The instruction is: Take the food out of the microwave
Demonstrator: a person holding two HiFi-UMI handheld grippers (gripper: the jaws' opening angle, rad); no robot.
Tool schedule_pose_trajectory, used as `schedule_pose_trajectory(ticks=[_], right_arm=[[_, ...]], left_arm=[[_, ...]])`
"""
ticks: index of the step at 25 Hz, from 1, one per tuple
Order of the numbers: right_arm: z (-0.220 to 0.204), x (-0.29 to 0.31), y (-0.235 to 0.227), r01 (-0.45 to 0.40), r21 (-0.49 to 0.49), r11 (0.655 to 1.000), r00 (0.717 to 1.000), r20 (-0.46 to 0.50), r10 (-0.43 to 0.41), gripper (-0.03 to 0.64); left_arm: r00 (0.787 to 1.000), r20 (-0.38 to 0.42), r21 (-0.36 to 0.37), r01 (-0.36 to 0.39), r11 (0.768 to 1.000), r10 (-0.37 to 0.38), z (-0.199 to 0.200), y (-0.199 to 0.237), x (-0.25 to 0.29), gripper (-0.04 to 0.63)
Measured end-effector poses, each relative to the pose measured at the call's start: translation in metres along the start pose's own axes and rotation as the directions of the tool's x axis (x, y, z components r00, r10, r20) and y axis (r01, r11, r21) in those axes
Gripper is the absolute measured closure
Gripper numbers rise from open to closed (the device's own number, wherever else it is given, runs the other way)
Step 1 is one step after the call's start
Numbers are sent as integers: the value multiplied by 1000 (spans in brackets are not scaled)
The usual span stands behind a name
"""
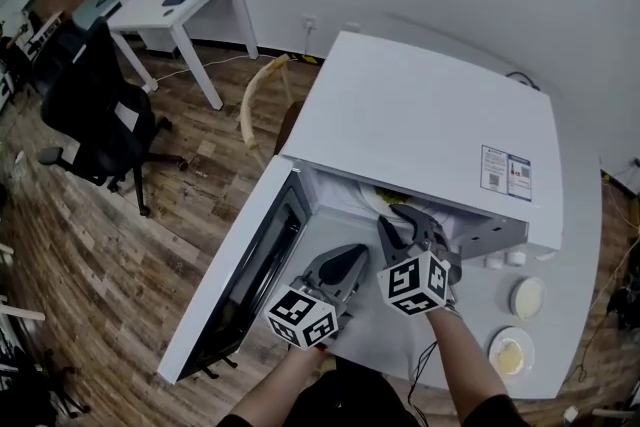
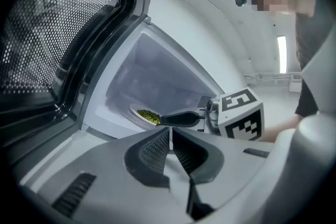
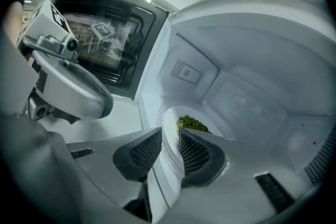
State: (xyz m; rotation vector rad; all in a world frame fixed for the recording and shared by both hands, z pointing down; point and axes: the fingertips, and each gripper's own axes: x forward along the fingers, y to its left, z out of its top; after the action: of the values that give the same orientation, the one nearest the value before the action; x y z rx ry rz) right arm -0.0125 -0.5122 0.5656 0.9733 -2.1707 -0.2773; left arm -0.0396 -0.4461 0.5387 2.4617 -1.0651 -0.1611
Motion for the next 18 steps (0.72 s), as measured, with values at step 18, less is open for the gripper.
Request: schedule_pose_trajectory(ticks=[18], right_arm=[[8,-24,23,41,-141,989,996,89,-29,566]], left_arm=[[999,41,-251,-11,968,22,5,10,1,583]])
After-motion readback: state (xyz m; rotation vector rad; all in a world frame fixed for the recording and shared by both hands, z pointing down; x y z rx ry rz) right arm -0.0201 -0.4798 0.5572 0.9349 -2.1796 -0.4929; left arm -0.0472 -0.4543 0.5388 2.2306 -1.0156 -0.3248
